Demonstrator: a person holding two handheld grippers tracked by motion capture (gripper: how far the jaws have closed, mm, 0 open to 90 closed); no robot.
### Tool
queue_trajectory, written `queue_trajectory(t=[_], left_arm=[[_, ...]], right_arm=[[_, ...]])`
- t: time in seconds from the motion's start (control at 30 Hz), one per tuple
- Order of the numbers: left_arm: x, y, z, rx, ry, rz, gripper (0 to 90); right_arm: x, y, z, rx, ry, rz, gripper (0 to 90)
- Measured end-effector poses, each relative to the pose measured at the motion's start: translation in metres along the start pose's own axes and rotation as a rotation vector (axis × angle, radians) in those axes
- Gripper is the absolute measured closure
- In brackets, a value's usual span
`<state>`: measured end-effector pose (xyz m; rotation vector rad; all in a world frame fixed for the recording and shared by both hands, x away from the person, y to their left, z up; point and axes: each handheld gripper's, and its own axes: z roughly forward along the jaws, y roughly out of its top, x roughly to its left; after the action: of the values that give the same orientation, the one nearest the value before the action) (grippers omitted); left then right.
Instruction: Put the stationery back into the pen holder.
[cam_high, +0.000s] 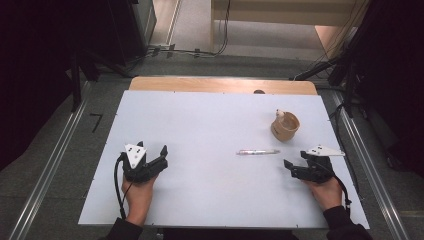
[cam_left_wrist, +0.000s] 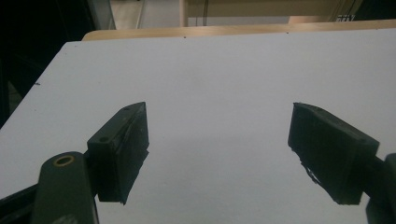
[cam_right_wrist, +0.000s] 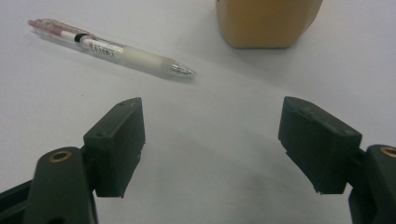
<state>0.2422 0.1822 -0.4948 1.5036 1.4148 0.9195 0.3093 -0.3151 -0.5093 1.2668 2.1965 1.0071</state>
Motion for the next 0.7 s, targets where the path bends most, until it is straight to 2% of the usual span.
queue_trajectory(t=[0.33,0.7], left_arm=[[0.001,0.000,0.000,0.001,-0.002,-0.001,20.9],[0.000,0.000,0.001,0.002,-0.003,0.000,20.9]], right_arm=[[0.007,0.007,0.008,0.003,0.012,-0.017,21.5],[0.008,0.009,0.015,0.003,0.012,-0.020,23.0]])
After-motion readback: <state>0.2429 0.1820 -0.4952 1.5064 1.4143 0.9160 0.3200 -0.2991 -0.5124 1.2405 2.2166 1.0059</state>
